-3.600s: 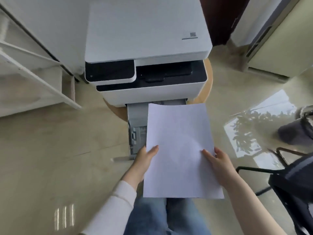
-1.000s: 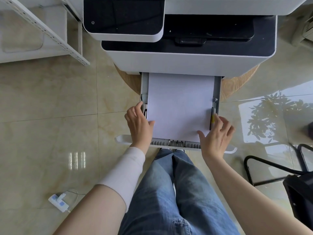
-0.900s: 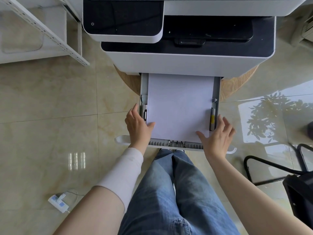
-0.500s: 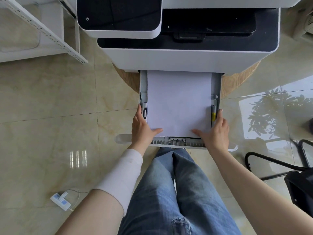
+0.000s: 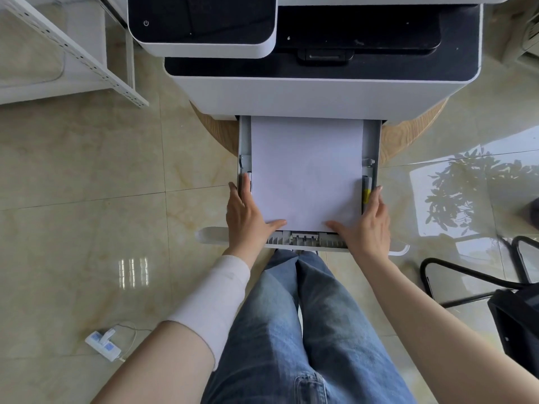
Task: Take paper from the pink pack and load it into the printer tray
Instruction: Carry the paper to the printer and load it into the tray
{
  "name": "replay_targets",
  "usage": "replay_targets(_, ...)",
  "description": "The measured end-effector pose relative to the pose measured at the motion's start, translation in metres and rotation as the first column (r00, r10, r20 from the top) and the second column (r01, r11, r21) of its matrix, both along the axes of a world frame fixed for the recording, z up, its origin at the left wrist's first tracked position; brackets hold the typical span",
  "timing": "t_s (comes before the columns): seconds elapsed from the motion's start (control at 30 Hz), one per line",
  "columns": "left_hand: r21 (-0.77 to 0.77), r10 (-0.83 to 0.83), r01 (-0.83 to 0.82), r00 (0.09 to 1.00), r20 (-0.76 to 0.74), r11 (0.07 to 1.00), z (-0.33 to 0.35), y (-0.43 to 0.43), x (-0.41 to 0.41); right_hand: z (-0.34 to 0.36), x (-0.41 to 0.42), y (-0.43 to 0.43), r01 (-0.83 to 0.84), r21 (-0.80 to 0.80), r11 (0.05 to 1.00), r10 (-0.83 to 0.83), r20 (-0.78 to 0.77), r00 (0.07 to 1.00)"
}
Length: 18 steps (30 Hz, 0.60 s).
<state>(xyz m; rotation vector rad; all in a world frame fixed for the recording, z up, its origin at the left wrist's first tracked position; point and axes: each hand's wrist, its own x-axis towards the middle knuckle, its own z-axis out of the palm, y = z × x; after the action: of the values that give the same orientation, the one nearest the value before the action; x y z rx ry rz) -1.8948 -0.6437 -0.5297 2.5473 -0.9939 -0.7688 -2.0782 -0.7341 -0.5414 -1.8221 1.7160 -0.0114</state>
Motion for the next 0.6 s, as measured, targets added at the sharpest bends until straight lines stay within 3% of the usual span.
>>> replay_targets(0.1, -0.173, -0.118, 0.141, 0.984, 0.135, 0.975, 0.007, 0.006, -0.006, 0.006, -0.002, 0.009, -0.043, -0.193, 0.980, 0.045, 0.005, 0.999)
replay_targets(0.2, -0.297, -0.409, 0.454, 0.890, 0.203, 0.840, 0.013, 0.010, -0.011, 0.008, -0.008, 0.027, -0.262, -0.412, 0.873, 0.319, 0.077, 0.945)
replay_targets(0.27, -0.290, -0.562, 0.584, 0.811, 0.164, 0.758, 0.009, 0.010, -0.013, 0.006, -0.008, 0.039, -0.423, -0.451, 0.786, 0.490, 0.035, 0.871)
replay_targets(0.33, -0.238, -0.618, 0.624, 0.779, 0.109, 0.744, 0.002, 0.007, -0.011, 0.003, -0.005, 0.048, -0.516, -0.430, 0.741, 0.556, -0.038, 0.830)
replay_targets(0.53, -0.125, -0.705, 0.707, 0.706, 0.072, 0.696, -0.015, 0.002, 0.003, 0.001, -0.008, 0.054, -0.580, -0.472, 0.663, 0.613, -0.101, 0.783)
replay_targets(0.6, -0.078, -0.694, 0.692, 0.720, 0.012, 0.717, -0.015, 0.000, 0.005, 0.000, -0.007, 0.051, -0.592, -0.476, 0.651, 0.634, -0.089, 0.768)
